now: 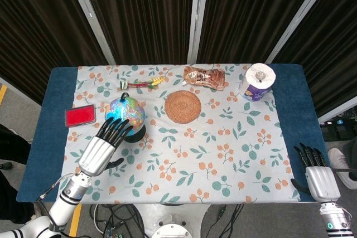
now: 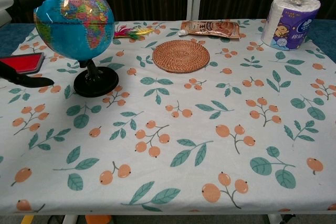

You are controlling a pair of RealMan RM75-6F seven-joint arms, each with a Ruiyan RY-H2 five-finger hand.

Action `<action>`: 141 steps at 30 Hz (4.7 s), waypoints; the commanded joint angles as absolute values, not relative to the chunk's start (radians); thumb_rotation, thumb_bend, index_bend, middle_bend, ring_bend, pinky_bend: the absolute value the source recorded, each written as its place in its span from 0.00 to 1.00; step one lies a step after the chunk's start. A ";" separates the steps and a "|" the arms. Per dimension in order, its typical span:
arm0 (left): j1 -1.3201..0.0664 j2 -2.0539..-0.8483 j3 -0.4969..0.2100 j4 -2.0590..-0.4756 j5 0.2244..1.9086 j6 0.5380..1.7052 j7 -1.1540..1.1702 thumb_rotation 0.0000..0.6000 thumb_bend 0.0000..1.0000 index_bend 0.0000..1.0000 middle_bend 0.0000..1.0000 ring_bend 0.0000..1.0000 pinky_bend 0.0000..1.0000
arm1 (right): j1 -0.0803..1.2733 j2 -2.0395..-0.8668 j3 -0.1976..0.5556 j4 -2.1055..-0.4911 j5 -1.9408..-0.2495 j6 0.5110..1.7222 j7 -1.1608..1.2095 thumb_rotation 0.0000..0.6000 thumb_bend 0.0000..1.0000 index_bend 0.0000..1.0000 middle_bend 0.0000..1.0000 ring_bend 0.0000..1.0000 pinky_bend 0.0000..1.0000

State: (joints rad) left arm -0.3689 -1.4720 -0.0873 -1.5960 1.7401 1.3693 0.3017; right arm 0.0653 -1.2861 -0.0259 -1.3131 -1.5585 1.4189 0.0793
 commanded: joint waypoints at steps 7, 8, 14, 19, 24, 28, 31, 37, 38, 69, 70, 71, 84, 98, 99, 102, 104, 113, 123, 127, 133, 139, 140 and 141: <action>-0.371 -1.480 -0.082 -1.578 1.705 1.366 0.298 1.00 0.00 0.03 0.00 0.00 0.00 | 0.065 -1.284 -0.025 -1.314 -1.559 1.421 0.080 1.00 0.14 0.00 0.00 0.00 0.00; -0.369 -1.480 -0.081 -1.577 1.701 1.370 0.297 1.00 0.00 0.03 0.00 0.00 0.00 | 0.065 -1.284 -0.025 -1.315 -1.560 1.422 0.080 1.00 0.14 0.00 0.00 0.00 0.00; -0.353 -1.475 -0.080 -1.568 1.672 1.391 0.292 1.00 0.00 0.03 0.00 0.00 0.00 | 0.065 -1.284 -0.025 -1.318 -1.562 1.423 0.077 1.00 0.14 0.00 0.00 0.00 0.00; -0.325 -1.467 -0.077 -1.556 1.634 1.417 0.282 1.00 0.00 0.03 0.00 0.00 0.00 | 0.065 -1.284 -0.024 -1.320 -1.560 1.422 0.074 1.00 0.14 0.00 0.00 0.00 0.00; -0.290 -1.457 -0.073 -1.537 1.566 1.423 0.253 1.00 0.00 0.03 0.00 0.00 0.00 | 0.065 -1.284 -0.025 -1.319 -1.560 1.422 0.073 1.00 0.14 0.00 0.00 0.00 0.00; -0.262 -1.452 -0.079 -1.517 1.517 1.439 0.236 1.00 0.00 0.03 0.00 0.00 0.00 | 0.065 -1.283 -0.024 -1.322 -1.561 1.424 0.070 1.00 0.14 0.00 0.00 0.00 0.00; -0.250 -1.443 -0.087 -1.516 1.497 1.451 0.220 1.00 0.00 0.03 0.00 0.00 0.00 | 0.065 -1.282 -0.024 -1.324 -1.562 1.425 0.066 1.00 0.14 0.00 0.00 0.00 0.00; -0.264 -1.437 -0.096 -1.532 1.582 1.508 0.206 1.00 0.00 0.03 0.00 0.00 0.00 | 0.066 -1.284 -0.026 -1.329 -1.566 1.425 0.060 1.00 0.14 0.00 0.00 0.00 0.00; -0.272 -1.437 -0.093 -1.540 1.604 1.509 0.217 1.00 0.00 0.03 0.00 0.00 0.00 | 0.066 -1.284 -0.027 -1.329 -1.566 1.423 0.060 1.00 0.14 0.00 0.00 0.00 0.00; -0.345 -1.475 -0.073 -1.565 1.610 1.408 0.283 1.00 0.00 0.03 0.00 0.00 0.00 | 0.063 -1.281 -0.025 -1.324 -1.568 1.433 0.072 1.00 0.14 0.00 0.00 0.00 0.00; -0.338 -1.472 -0.071 -1.561 1.605 1.415 0.279 1.00 0.00 0.03 0.00 0.00 0.00 | 0.063 -1.281 -0.024 -1.325 -1.567 1.434 0.071 1.00 0.14 0.00 0.00 0.00 0.00; -0.328 -1.469 -0.069 -1.556 1.595 1.422 0.272 1.00 0.00 0.03 0.00 0.00 0.00 | 0.063 -1.280 -0.024 -1.326 -1.567 1.434 0.071 1.00 0.14 0.00 0.00 0.00 0.00; -0.268 -1.438 -0.085 -1.548 1.523 1.477 0.236 1.00 0.00 0.03 0.00 0.00 0.00 | 0.063 -1.277 -0.024 -1.337 -1.570 1.436 0.061 1.00 0.14 0.00 0.00 0.00 0.00; -0.349 -1.461 -0.059 -1.566 1.717 1.463 0.235 1.00 0.00 0.03 0.00 0.00 0.00 | 0.064 -1.283 -0.025 -1.327 -1.566 1.428 0.067 1.00 0.14 0.00 0.00 0.00 0.00; -0.355 -1.465 -0.060 -1.569 1.716 1.454 0.238 1.00 0.00 0.03 0.00 0.00 0.00 | 0.064 -1.283 -0.026 -1.326 -1.565 1.427 0.068 1.00 0.14 0.00 0.00 0.00 0.00; -0.370 -1.474 -0.063 -1.573 1.713 1.429 0.250 1.00 0.00 0.03 0.00 0.00 0.00 | 0.064 -1.284 -0.026 -1.323 -1.564 1.425 0.071 1.00 0.14 0.00 0.00 0.00 0.00; -0.376 -1.478 -0.064 -1.575 1.710 1.419 0.256 1.00 0.00 0.03 0.00 0.00 0.00 | 0.064 -1.285 -0.026 -1.321 -1.564 1.425 0.073 1.00 0.14 0.00 0.00 0.00 0.00; -0.375 -1.475 -0.059 -1.576 1.681 1.403 0.260 1.00 0.00 0.03 0.00 0.00 0.00 | 0.065 -1.287 -0.026 -1.317 -1.564 1.424 0.075 1.00 0.14 0.00 0.00 0.00 0.00; -0.351 -1.466 -0.068 -1.554 1.627 1.420 0.239 1.00 0.00 0.03 0.00 0.00 0.00 | 0.065 -1.287 -0.025 -1.320 -1.563 1.424 0.070 1.00 0.14 0.00 0.00 0.00 0.00; -0.318 -1.454 -0.066 -1.540 1.576 1.433 0.231 1.00 0.00 0.03 0.00 0.00 0.00 | 0.065 -1.287 -0.026 -1.320 -1.564 1.424 0.070 1.00 0.14 0.00 0.00 0.00 0.00; -0.266 -1.431 -0.081 -1.531 1.448 1.426 0.231 1.00 0.00 0.03 0.00 0.00 0.00 | 0.065 -1.286 -0.025 -1.325 -1.567 1.427 0.064 1.00 0.14 0.00 0.00 0.00 0.00; -0.227 -1.413 -0.081 -1.499 1.409 1.447 0.193 1.00 0.00 0.03 0.00 0.00 0.00 | 0.066 -1.280 -0.024 -1.338 -1.569 1.432 0.058 1.00 0.14 0.00 0.00 0.00 0.00; -0.219 -1.409 -0.076 -1.499 1.409 1.451 0.188 1.00 0.00 0.03 0.00 0.00 0.00 | 0.067 -1.277 -0.024 -1.343 -1.571 1.433 0.055 1.00 0.14 0.00 0.00 0.00 0.00; -0.211 -1.406 -0.069 -1.499 1.410 1.454 0.185 1.00 0.00 0.03 0.00 0.00 0.00 | 0.067 -1.275 -0.023 -1.348 -1.573 1.435 0.052 1.00 0.14 0.00 0.00 0.00 0.00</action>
State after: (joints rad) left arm -0.2181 -1.4106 -0.0750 -1.5007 1.4112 1.4497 0.1896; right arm 0.0663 -1.2775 -0.0237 -1.3437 -1.5708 1.4333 0.0547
